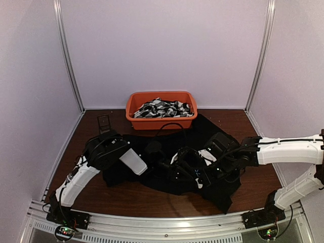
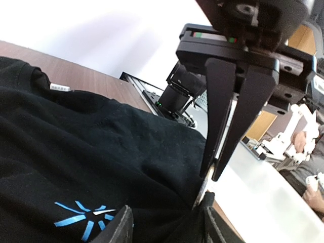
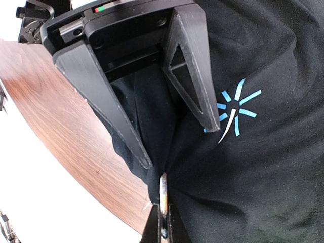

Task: Pin the brooch onto the clothing
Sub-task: Cross the brooch on the flattened clothing.

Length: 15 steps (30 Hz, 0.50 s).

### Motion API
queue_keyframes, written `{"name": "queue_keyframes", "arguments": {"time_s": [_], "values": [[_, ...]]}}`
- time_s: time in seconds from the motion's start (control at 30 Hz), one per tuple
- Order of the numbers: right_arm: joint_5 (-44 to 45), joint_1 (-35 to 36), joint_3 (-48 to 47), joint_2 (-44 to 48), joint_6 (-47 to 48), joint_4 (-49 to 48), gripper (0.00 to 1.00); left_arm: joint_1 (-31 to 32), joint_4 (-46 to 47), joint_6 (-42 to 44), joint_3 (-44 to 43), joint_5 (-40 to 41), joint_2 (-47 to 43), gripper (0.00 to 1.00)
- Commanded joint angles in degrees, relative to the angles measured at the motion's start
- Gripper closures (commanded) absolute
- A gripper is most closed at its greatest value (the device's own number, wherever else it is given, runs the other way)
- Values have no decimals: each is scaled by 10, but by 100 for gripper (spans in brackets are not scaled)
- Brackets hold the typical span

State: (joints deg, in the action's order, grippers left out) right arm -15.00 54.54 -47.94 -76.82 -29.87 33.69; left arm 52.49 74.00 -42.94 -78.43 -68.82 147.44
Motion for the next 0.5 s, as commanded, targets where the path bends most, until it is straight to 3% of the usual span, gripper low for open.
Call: {"name": "queue_keyframes", "arguments": {"time_s": [0.0, 0.47], "values": [[5, 0, 6, 15, 7, -11, 100, -5, 177, -56, -4, -7, 19, 51], [-5, -15, 15, 9, 13, -16, 100, 4, -35, 130, 25, 25, -40, 48]]}}
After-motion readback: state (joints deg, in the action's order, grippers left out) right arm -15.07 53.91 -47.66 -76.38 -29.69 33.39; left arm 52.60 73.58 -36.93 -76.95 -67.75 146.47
